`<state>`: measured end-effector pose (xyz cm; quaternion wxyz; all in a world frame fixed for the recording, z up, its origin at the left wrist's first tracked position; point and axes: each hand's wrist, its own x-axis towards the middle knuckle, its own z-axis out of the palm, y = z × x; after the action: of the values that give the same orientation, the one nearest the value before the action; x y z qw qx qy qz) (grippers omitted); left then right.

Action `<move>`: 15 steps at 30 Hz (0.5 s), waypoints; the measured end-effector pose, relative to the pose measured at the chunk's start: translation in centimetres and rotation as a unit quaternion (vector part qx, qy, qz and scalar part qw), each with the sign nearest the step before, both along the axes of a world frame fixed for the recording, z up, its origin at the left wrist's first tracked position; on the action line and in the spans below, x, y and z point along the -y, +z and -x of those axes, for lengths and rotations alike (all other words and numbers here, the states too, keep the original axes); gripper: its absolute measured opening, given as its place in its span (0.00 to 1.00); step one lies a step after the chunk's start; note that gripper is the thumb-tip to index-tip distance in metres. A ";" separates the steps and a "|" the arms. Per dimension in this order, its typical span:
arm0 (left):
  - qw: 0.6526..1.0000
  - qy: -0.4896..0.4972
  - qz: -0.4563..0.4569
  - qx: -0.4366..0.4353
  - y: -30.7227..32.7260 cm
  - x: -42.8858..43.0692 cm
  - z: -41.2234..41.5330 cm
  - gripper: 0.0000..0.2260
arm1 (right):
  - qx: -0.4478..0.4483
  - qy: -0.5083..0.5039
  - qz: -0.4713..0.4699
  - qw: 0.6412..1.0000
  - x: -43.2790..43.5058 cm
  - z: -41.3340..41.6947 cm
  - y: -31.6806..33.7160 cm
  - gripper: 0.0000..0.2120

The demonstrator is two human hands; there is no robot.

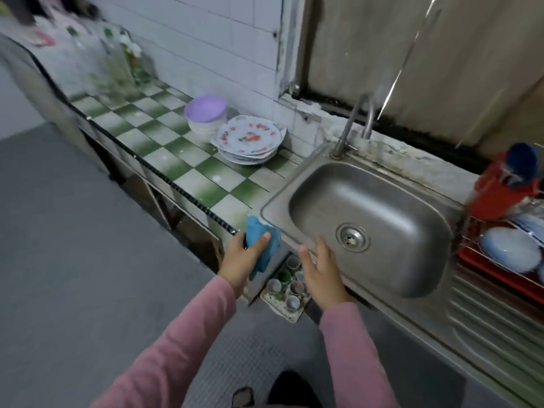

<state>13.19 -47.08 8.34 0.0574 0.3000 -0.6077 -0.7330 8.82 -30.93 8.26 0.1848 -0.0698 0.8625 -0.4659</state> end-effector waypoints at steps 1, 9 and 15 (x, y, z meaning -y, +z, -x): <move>1.000 0.014 0.002 -0.003 -0.2 1.6 -0.3 0.16 | 0.009 0.010 0.011 1.000 1.5 0.1 0.1 0.30; 0.997 0.076 -0.008 -0.006 -0.8 12.5 0.3 0.12 | 0.031 0.066 0.040 0.997 13.3 3.6 -0.4 0.23; 0.996 0.087 0.013 -0.008 -1.3 21.8 5.7 0.14 | 0.052 0.049 0.063 0.995 22.2 9.6 -1.2 0.18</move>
<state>7.46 -68.84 7.09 0.1294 0.3451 -0.5883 -0.7198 -0.78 -53.09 7.03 0.2478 -0.0993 0.8161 -0.5125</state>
